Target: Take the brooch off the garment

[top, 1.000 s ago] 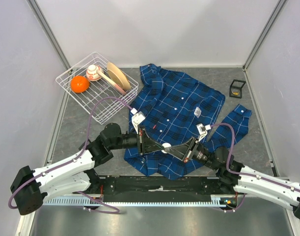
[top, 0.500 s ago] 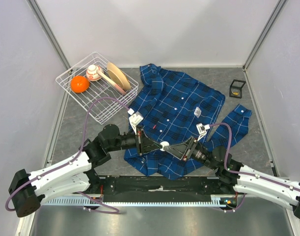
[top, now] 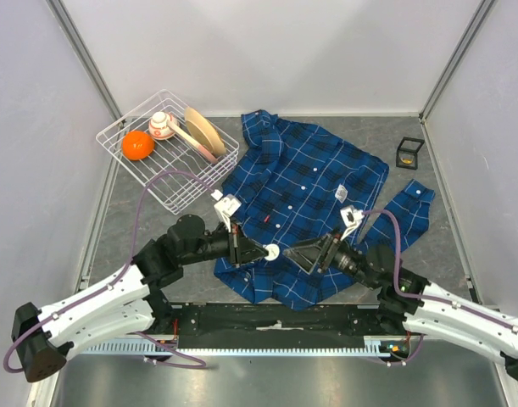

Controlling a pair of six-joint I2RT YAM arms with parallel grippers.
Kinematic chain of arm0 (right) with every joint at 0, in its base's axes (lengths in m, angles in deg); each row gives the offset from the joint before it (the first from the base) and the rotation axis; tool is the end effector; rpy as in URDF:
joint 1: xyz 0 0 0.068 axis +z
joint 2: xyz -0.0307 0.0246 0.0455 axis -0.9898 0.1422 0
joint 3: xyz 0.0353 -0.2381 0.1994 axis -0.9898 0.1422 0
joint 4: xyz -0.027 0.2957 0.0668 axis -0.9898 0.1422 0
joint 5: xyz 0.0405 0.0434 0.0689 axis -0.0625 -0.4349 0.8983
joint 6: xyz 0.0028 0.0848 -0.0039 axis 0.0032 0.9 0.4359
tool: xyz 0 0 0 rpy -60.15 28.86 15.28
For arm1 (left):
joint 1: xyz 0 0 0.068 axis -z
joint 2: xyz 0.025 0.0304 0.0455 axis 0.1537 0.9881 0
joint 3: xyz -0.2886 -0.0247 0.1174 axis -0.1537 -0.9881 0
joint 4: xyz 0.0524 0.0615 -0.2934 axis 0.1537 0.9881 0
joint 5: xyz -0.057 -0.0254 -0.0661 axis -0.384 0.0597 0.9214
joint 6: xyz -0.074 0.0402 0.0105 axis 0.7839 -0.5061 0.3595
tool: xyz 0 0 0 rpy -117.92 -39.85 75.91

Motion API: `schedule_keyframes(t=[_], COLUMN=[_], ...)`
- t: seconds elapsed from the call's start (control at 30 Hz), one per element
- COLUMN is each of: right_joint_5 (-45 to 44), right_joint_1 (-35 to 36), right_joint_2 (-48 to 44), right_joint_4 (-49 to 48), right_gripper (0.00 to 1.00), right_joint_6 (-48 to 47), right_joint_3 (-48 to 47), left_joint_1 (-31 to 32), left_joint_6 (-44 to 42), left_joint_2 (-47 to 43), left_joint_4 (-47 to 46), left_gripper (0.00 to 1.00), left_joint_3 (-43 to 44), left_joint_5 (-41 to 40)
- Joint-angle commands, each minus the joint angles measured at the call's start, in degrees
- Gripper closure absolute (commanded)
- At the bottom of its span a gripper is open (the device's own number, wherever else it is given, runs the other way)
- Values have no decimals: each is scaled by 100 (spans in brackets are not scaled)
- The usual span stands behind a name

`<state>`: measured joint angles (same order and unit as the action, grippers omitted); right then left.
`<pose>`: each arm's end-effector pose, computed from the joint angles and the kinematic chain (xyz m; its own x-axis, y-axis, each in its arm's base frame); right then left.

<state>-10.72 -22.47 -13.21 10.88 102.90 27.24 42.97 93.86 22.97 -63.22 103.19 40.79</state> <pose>0.1033 0.1652 0.2526 -0.6158 0.4344 -0.6573 -0.5522 0.3570 0.7534 0.1322 -0.2061 0.2891 -0.6930 -0.0663 -0.7179 0.6458 0.3857 -0.6590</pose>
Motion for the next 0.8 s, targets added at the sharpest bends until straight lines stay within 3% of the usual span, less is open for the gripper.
schedule_keyframes(t=[0.0,0.17,0.27,0.57,0.77], right_joint_5=[-680,-376,-427,-962,-1497], right_joint_1=[-11,-11,-3,129,357], right_joint_2=[1142,2665,3105,3661,3986], right_joint_4=[679,1130,1051,901,1498], right_gripper=[19,22,26,39,43], right_joint_6=[133,830,1331,3333,3573], right_joint_3=[-1088,-2258,-2487,-2566,-3233], left_joint_1=[-31,-22,-22,-4,22], left_joint_6=[-542,-1772,-2326,-3496,-4111], left_joint_2=[-422,-423,-335,-493,-581], left_joint_4=[1129,2441,2750,2504,2328], left_gripper=[98,98,98,98,98], left_joint_3=[478,1015,1183,998,972], left_joint_5=[-695,-2100,-2418,-2402,-2200])
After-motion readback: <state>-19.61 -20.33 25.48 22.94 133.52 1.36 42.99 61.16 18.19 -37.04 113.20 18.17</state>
